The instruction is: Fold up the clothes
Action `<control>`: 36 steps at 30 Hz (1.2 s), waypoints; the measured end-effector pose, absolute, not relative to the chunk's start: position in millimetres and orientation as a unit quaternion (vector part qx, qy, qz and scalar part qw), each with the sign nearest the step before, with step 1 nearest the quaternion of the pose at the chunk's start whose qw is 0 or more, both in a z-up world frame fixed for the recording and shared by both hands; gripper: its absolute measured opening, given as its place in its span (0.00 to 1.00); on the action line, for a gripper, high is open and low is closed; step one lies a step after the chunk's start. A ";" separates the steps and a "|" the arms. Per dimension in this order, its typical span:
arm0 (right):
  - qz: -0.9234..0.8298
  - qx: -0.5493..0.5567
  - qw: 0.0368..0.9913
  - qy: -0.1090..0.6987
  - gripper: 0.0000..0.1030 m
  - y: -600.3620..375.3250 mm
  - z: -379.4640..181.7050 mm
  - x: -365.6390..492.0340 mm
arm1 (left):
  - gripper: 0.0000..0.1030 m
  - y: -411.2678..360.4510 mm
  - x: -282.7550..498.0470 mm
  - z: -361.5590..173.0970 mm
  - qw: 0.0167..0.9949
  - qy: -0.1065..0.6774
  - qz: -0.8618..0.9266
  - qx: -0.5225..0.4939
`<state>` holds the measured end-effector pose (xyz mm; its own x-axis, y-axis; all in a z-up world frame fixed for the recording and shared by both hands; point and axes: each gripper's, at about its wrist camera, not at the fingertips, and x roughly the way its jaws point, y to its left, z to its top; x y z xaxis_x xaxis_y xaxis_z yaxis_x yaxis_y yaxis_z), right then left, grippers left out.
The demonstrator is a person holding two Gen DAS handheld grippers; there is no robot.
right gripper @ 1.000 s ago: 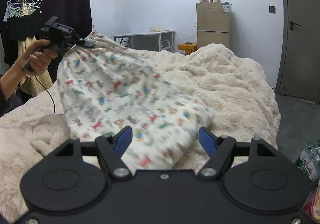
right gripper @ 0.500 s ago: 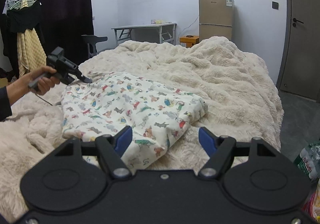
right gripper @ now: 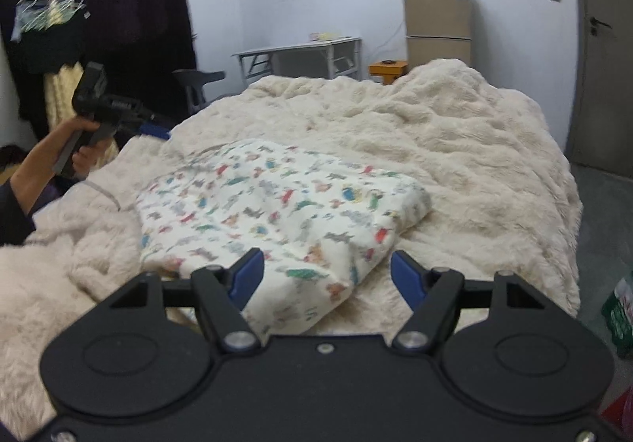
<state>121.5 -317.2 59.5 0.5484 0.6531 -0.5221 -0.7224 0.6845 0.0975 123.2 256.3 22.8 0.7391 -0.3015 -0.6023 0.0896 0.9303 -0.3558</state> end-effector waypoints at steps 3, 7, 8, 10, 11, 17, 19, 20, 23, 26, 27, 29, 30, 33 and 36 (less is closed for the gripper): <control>0.404 -0.075 0.872 0.267 0.67 -312.7 61.1 116.1 | 0.74 249.4 131.9 7.7 0.913 0.363 -0.116 -0.148; 0.404 -0.078 0.870 0.271 0.67 -309.2 59.6 115.8 | 0.70 271.8 147.8 -8.6 0.898 0.332 -0.120 -0.261; 0.401 -0.077 0.871 0.274 0.67 -308.8 58.0 117.1 | 0.70 275.6 150.1 -10.0 0.894 0.317 -0.130 -0.288; 0.398 -0.075 0.871 0.279 0.67 -308.7 55.6 119.1 | 0.62 266.4 156.3 -12.3 0.899 0.317 -0.128 -0.272; 0.397 -0.074 0.871 0.280 0.67 -308.6 54.7 119.8 | 0.45 260.1 161.3 -15.1 0.904 0.326 -0.115 -0.252; 0.399 -0.083 0.871 0.274 0.68 -307.0 56.1 115.4 | 0.16 266.2 183.6 -43.8 0.893 0.362 -0.039 -0.264; 0.396 -0.082 0.873 0.272 0.68 -309.0 57.2 115.0 | 0.36 271.1 165.0 -31.0 0.903 0.338 -0.027 -0.263; 0.394 -0.079 0.875 0.271 0.68 -310.7 58.2 115.5 | 0.49 270.1 156.5 -22.5 0.914 0.326 -0.026 -0.240; 0.390 -0.079 0.877 0.269 0.69 -313.0 59.9 116.4 | 0.58 245.5 128.7 9.9 0.942 0.300 -0.048 -0.143; 0.387 -0.084 0.878 0.268 0.69 -314.4 61.8 115.0 | 0.74 205.2 92.8 35.3 0.952 0.283 -0.117 -0.027; 0.388 -0.086 0.878 0.267 0.69 -314.7 62.6 114.2 | 0.75 189.6 79.0 39.1 0.948 0.284 -0.145 0.018; 0.387 -0.089 0.879 0.264 0.70 -315.1 64.3 113.3 | 0.75 179.1 64.7 36.5 0.940 0.293 -0.158 0.073; 0.387 -0.090 0.879 0.263 0.70 -315.8 65.0 112.9 | 0.75 177.1 57.6 31.7 0.937 0.299 -0.148 0.106; 0.386 -0.084 0.880 0.262 0.70 -319.7 66.2 114.5 | 0.75 177.6 35.5 13.0 0.915 0.319 -0.112 0.219; 0.382 -0.085 0.881 0.265 0.70 -320.4 65.5 116.6 | 0.78 185.9 16.2 -10.0 0.883 0.335 -0.108 0.309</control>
<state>116.6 -320.4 65.5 0.5674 0.6282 -0.5323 -0.7187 0.6934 0.0523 16.2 185.9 -10.0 0.7523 0.0171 -0.6586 0.3973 0.7857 0.4742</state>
